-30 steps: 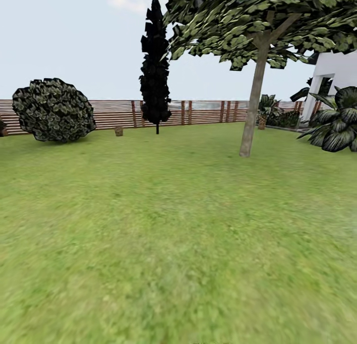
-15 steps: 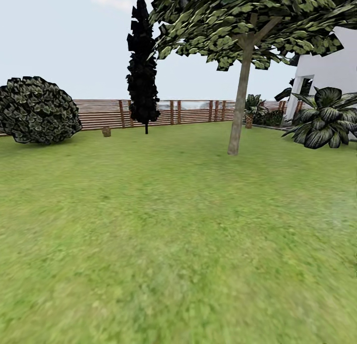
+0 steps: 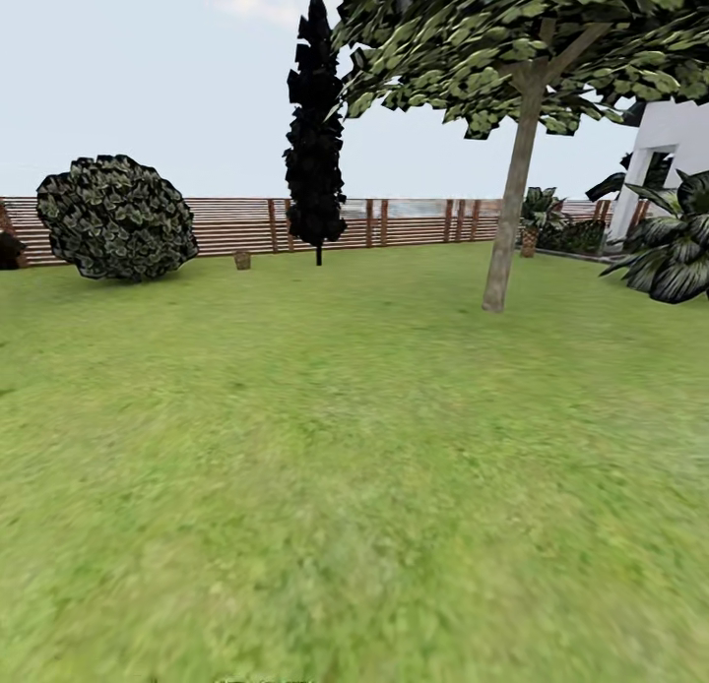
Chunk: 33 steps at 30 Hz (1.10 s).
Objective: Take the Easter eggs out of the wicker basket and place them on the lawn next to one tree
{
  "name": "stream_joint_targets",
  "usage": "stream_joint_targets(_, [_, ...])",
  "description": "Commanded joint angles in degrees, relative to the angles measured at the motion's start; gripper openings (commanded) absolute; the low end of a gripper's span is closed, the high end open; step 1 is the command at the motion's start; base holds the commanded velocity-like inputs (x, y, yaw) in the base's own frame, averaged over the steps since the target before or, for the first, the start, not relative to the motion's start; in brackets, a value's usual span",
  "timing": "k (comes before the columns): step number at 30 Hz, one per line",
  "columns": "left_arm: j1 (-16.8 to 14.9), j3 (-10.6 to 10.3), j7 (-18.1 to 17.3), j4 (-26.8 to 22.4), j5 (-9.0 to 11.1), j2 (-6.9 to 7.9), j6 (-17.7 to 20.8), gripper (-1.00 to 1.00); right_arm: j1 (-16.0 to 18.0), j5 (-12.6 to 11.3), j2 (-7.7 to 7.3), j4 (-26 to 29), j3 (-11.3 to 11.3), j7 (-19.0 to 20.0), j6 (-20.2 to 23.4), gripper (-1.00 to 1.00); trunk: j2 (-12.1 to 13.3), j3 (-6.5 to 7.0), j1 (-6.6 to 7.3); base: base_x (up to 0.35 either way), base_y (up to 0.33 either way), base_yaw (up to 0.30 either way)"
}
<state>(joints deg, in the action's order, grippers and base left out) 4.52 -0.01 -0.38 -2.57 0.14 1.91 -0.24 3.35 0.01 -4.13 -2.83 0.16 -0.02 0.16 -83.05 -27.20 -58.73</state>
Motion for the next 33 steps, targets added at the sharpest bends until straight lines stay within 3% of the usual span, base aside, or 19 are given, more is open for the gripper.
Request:
stream_joint_targets(1, [0.05, -0.03, -0.05, -0.36, -0.01, 0.00, -0.03, 1.00, 0.08, 0.00, -0.01, -0.10, 0.02, -0.01, 0.02, 1.00, -0.03, -0.04, 0.00, 0.000, 0.000, 0.261])
stream_joint_targets(10, [0.05, -0.12, -0.06, -1.74, -0.05, 0.08, -0.08, 1.00, 0.08, 0.02, -0.01, -0.07, 0.02, -0.07, -0.11, 1.00, -0.03, -0.04, 0.00, 0.043, 0.000, 0.262])
stream_joint_targets(19, [0.05, -0.08, -0.06, -3.09, -0.05, 0.02, -0.10, 1.00, 0.08, 0.25, 0.08, -0.07, 0.10, -0.07, -0.11, 1.00, -0.03, -0.04, 0.00, 0.318, -0.060, 0.255])
stream_joint_targets(33, [0.05, -0.08, -0.05, -5.04, -0.05, 0.29, 0.14, 1.00, 0.08, 0.20, -0.07, -0.07, 0.08, 0.02, -0.30, 1.00, -0.03, -0.10, 0.00, 0.326, -0.122, 0.104])
